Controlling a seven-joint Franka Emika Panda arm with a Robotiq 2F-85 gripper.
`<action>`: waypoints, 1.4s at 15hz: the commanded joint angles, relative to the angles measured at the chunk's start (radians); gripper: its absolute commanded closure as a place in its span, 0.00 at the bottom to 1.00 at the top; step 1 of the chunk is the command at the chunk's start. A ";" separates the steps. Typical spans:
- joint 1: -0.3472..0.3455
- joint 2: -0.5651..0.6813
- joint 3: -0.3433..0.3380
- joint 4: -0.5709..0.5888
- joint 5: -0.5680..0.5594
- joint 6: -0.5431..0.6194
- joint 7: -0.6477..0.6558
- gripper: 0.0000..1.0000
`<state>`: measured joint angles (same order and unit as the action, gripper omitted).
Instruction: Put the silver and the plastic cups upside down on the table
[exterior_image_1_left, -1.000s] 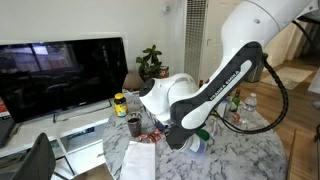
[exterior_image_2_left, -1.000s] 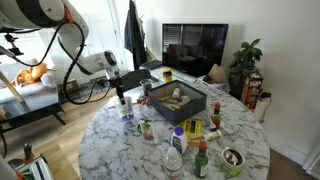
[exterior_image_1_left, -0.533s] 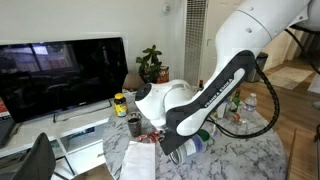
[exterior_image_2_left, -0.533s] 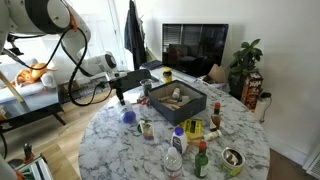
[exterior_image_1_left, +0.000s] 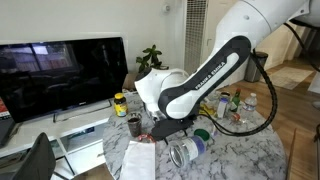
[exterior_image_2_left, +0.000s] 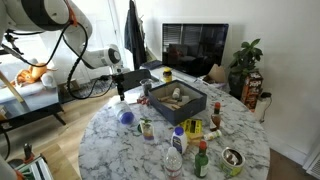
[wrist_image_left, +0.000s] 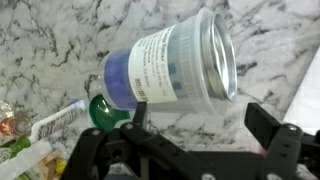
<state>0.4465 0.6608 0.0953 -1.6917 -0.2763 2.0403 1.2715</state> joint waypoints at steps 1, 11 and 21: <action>-0.057 -0.090 -0.006 -0.074 0.121 0.011 0.046 0.00; -0.241 -0.222 0.001 -0.370 0.523 0.162 0.030 0.00; -0.314 -0.218 0.079 -0.587 0.923 0.599 -0.148 0.00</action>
<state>0.1609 0.4623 0.1309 -2.2105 0.5555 2.5520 1.1949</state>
